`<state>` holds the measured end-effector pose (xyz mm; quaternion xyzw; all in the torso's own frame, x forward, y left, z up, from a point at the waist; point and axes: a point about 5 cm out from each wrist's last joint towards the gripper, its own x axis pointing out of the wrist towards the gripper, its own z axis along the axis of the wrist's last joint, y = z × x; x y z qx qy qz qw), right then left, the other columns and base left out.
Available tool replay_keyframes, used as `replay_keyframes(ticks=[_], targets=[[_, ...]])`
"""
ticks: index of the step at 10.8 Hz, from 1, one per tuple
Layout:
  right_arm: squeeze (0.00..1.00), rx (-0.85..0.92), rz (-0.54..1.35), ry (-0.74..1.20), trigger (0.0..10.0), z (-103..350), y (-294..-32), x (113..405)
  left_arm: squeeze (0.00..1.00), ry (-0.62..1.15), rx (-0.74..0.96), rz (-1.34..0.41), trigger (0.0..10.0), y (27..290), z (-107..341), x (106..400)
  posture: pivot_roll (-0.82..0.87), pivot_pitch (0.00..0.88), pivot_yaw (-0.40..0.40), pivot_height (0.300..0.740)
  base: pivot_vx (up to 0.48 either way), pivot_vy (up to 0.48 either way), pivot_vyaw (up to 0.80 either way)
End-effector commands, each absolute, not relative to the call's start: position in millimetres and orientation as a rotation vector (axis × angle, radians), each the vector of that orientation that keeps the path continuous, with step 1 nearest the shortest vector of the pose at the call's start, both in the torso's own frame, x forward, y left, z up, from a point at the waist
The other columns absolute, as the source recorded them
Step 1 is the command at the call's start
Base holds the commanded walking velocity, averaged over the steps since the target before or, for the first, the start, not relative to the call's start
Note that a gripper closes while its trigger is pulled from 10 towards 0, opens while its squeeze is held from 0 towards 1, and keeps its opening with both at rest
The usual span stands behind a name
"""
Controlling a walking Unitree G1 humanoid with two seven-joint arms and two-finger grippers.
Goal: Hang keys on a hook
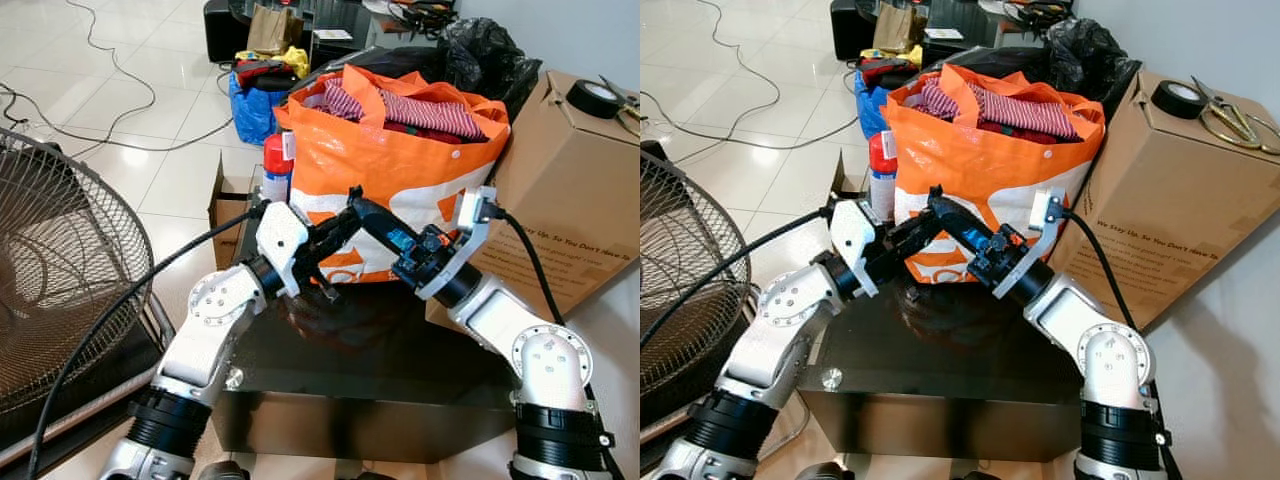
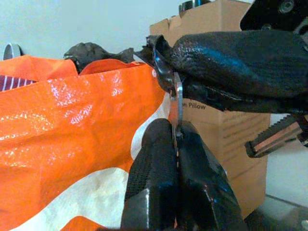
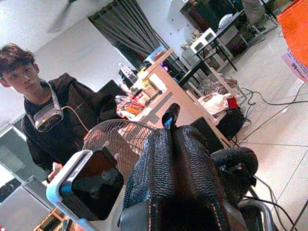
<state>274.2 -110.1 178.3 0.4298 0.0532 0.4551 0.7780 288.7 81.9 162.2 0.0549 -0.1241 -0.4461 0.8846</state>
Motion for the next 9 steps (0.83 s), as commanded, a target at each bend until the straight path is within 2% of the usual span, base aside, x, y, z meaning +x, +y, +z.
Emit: replay_keyframes(ticks=[1, 2, 4, 5, 6, 9], targets=[[0.0, 0.911, 0.973, 0.092, 0.0, 183, -114, 278, 0.07, -0.263, 0.111, -0.979, 10.0, 77, 167, 286, -0.01, 0.0, -0.126, 0.74, 0.0, 0.0, 0.0], [0.0, 0.911, 0.97, 0.09, 0.0, 183, -115, 279, 1.0, -0.261, 0.097, -0.979, 10.0, 79, 168, 285, -0.02, 0.0, -0.125, 0.74, 0.0, 0.0, 0.0], [0.0, 0.909, 0.969, 0.087, 0.0, 184, -116, 279, 0.99, -0.3, 0.187, -0.923, 10.0, 82, 169, 287, -0.02, 0.0, -0.122, 0.74, 0.0, 0.0, 0.0], [0.0, 0.909, 0.968, 0.085, 0.0, 184, -116, 279, 0.62, -0.313, 0.225, -0.894, 10.0, 85, 168, 288, -0.02, 0.0, -0.121, 0.74, 0.0, 0.0, 0.0], [0.0, 0.909, 0.968, 0.083, 0.0, 184, -117, 280, 0.35, -0.316, 0.233, -0.87, 10.0, 89, 167, 289, -0.02, 0.0, -0.119, 0.74, 0.0, 0.0, 0.0], [0.0, 0.908, 0.967, 0.081, 0.0, 184, -116, 280, 0.2, -0.342, 0.244, -0.857, 10.0, 91, 168, 287, -0.02, 0.0, -0.118, 0.74, 0.0, 0.0, 0.0]])
